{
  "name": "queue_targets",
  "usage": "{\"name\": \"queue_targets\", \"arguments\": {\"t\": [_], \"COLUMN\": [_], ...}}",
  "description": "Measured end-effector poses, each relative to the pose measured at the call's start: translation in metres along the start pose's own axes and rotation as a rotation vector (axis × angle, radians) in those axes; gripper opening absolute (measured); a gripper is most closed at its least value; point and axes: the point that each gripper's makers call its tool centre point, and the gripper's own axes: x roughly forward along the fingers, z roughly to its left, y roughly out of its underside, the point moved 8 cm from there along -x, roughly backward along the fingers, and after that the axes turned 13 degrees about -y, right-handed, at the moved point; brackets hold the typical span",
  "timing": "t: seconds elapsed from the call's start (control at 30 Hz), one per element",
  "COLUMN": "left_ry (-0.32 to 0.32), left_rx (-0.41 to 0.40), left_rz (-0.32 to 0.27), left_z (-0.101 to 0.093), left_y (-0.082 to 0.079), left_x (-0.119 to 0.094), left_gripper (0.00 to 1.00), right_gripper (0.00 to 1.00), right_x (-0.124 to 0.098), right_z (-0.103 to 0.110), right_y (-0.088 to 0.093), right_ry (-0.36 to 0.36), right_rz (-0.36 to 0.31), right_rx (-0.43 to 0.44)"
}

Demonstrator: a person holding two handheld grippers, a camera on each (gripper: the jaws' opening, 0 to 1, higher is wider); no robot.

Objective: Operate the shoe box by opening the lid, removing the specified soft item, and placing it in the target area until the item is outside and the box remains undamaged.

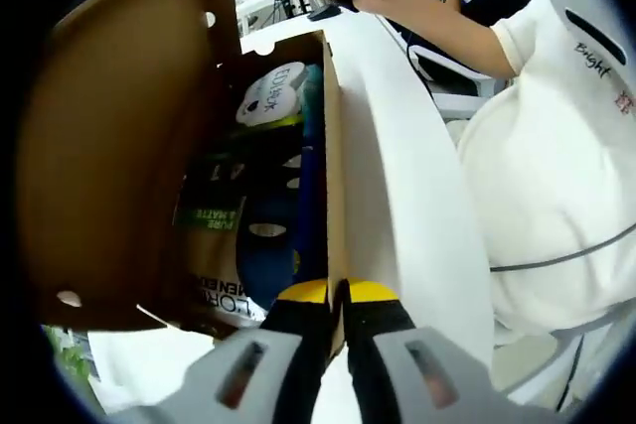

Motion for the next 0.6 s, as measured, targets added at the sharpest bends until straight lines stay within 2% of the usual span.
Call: {"name": "queue_targets", "arguments": {"t": [0.03,0.1,0.13,0.2,0.3,0.33,0.37,0.47,0.6], "left_ry": [0.001,0.005,0.017,0.03,0.03,0.028,0.026,0.028,0.038], "left_rx": [0.023,0.009,-0.011,0.006,0.001,-0.001,-0.004,0.001,0.002], "left_rz": [-0.001,0.007,0.009,-0.002,0.005,0.005,0.004,-0.001,0.0], "left_z": [-0.002,-0.001,0.0,-0.001,-0.002,-0.003,-0.003,-0.003,-0.003], "left_y": [-0.001,-0.001,0.0,0.0,-0.001,-0.001,-0.001,-0.001,-0.002], "left_x": [0.0,0.0,0.0,-0.001,-0.001,-0.001,-0.001,-0.001,-0.002], "left_gripper": [0.03,0.03,0.03,0.03,0.02,0.02,0.03,0.02,0.02], "right_gripper": [0.01,0.01,0.01,0.01,0.01,0.01,0.01,0.02,0.02], "right_x": [0.0,0.003,0.005,0.011,0.019,0.024,0.027,0.033,0.036], "right_z": [0.002,0.001,0.0,-0.003,-0.01,-0.013,-0.014,-0.01,-0.009], "right_y": [-0.003,-0.004,-0.003,-0.002,-0.006,-0.008,-0.008,-0.015,-0.013], "right_ry": [0.001,0.014,0.019,0.013,-0.006,-0.013,-0.014,-0.001,0.008], "right_rz": [0.025,0.062,0.06,0.049,0.066,0.098,0.126,0.236,0.225], "right_rx": [-0.064,-0.165,-0.18,-0.155,-0.114,-0.121,-0.148,-0.316,-0.304]}}
